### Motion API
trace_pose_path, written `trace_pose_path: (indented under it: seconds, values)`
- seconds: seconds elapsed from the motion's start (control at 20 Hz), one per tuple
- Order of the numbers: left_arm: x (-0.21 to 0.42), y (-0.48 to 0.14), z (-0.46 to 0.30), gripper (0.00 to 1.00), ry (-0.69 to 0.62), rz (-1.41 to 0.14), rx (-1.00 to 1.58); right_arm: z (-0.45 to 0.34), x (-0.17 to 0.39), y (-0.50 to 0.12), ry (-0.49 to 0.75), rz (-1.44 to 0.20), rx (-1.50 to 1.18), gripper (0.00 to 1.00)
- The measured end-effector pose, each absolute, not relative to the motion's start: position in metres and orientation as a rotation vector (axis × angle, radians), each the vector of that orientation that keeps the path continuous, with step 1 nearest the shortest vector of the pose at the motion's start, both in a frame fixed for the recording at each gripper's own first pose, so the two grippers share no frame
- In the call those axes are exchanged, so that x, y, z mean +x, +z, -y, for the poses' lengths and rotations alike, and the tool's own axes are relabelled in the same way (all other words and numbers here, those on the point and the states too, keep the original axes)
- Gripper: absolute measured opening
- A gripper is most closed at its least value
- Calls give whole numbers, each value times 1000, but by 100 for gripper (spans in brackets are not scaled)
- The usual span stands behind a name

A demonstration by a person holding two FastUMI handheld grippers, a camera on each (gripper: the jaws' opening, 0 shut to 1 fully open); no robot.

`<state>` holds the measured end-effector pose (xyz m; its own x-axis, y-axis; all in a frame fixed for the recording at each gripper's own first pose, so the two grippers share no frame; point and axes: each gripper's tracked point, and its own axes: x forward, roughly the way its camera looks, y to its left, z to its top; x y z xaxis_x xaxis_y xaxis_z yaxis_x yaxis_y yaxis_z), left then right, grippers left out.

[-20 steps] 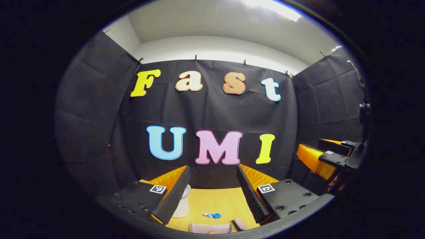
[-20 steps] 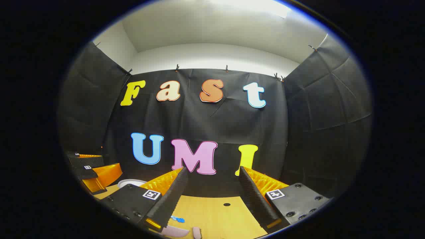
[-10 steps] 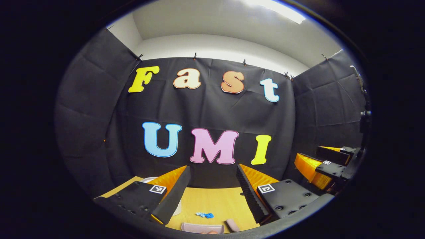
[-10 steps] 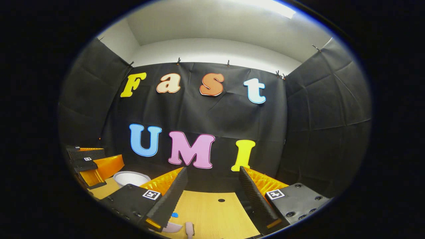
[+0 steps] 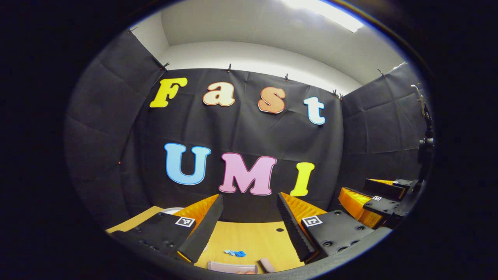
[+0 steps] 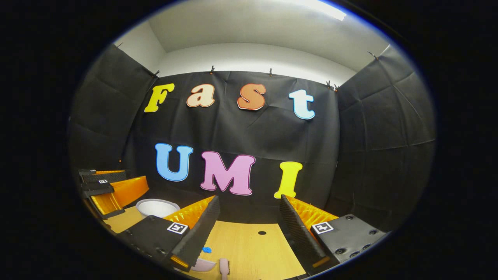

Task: Pick up the small broom and dustpan from the desktop, sweep the trash into the dustpan with the broom, and then empty the trash into the garbage bin.

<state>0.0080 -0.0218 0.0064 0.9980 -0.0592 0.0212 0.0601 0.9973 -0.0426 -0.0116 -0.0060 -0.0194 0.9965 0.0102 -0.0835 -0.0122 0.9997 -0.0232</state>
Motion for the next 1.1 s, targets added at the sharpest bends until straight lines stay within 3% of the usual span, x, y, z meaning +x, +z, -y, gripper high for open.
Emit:
trace_pose_path:
  seconds: [0.75, 1.1]
  values:
    - [12, 5, 45, 82, -112, -7, -35, -11, -17, -25, 53, -75, -50, 98]
    - [-5, -21, -1, 82, -3, -65, -1, -27, -6, -49, 86, -119, -44, 98]
